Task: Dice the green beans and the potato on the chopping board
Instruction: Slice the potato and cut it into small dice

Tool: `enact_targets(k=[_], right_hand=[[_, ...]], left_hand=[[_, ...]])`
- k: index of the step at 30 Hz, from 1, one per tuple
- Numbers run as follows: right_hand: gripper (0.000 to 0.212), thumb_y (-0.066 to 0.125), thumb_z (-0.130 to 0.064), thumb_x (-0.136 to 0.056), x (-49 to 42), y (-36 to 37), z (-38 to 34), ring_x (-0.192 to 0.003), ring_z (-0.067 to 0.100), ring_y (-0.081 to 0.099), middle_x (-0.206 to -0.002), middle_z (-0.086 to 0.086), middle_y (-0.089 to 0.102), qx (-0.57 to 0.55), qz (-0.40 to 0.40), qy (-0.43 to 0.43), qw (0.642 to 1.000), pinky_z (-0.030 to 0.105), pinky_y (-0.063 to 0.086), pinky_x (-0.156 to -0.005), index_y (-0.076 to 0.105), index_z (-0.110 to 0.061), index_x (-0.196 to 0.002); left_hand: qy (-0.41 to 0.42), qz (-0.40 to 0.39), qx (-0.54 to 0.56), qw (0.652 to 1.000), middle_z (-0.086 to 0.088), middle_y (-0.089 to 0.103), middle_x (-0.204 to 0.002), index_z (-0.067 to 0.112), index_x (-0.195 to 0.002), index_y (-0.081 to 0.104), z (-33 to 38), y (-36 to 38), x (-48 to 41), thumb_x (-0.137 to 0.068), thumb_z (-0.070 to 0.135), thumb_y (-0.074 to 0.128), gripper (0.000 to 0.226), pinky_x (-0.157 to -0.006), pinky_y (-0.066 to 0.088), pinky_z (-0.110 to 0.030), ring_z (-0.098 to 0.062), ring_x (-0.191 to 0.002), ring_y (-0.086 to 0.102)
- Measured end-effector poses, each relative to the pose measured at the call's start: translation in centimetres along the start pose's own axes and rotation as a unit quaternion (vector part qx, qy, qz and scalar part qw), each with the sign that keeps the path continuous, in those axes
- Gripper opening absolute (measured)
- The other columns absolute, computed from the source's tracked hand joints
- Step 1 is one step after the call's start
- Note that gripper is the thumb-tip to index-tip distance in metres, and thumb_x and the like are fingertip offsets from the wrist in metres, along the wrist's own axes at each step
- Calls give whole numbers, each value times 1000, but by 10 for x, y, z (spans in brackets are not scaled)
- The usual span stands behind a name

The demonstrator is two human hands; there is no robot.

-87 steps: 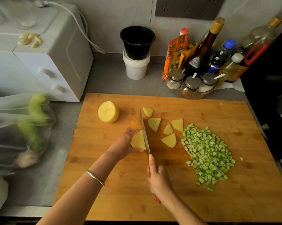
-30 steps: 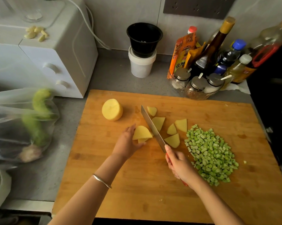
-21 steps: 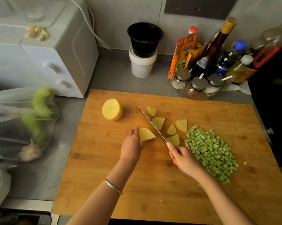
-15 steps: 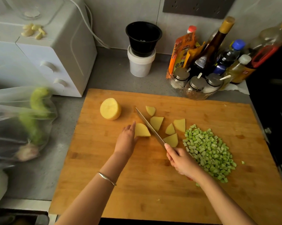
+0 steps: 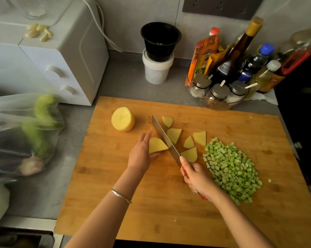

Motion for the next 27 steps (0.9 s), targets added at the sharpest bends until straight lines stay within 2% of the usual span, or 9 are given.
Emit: enact_targets(k=[3,7,13,17,20,24,27], right_hand=[[49,36,-50,-100,-1,-2,-1,-33,7,23,-41,-10,25,-8,7,-3,1000,22,18,-38,41,-12,-70],[52,37,-60,-93,-2,-4,2,-37,12,23,-45,-5,26,-62,19,17,998,26,17,-43,41,-14,-68],[56,40,-68,-81,-3,-5,8,-38,14,25,-50,1,28,-82,19,11,996,25,19,-41,44,-13,-70],[56,41,-67,-82,-1,-4,9,-37,13,26,-49,1,30,-89,20,5,996,24,21,-40,45,-13,-71],[56,40,-67,-83,0,-3,6,-36,13,27,-48,0,30,-98,24,1,995,24,21,-39,45,-13,-71],[56,39,-66,-84,5,-1,3,-37,14,26,-49,1,29,-99,29,2,995,23,20,-39,44,-12,-71],[57,39,-68,-83,9,4,6,-38,16,26,-49,1,29,-103,26,5,994,24,19,-40,44,-13,-71]], left_hand=[[56,-40,-79,994,2,42,-136,28,-140,36,9,-2,-9,-83,40,68,66,-80,53,-33,-22,-111,56],[54,-75,-138,986,-3,38,-132,17,-135,36,14,-1,-18,-88,42,61,59,-76,52,-35,-26,-104,58],[41,-72,-160,984,-5,38,-130,15,-134,35,18,-1,-21,-89,45,58,59,-69,47,-33,-29,-101,59],[99,-91,-174,976,-6,37,-130,24,-134,32,24,1,-22,-91,42,56,52,-68,51,-33,-27,-95,62],[65,-93,-174,978,-8,36,-131,22,-132,34,25,4,-18,-92,40,55,48,-71,54,-32,-28,-95,61],[-56,-59,-168,982,-13,35,-136,16,-138,28,21,7,-6,-92,49,50,61,-64,47,-28,-29,-98,61],[-41,-97,-162,981,-13,35,-136,16,-138,25,16,5,-3,-79,72,50,85,-73,49,-32,-29,-106,57]])
Point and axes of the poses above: each hand's wrist, its own x-axis away from the middle knuckle, its own y-axis out of the palm, z = x × y, the point moved 5 cm from there along -x, towards the middle knuckle
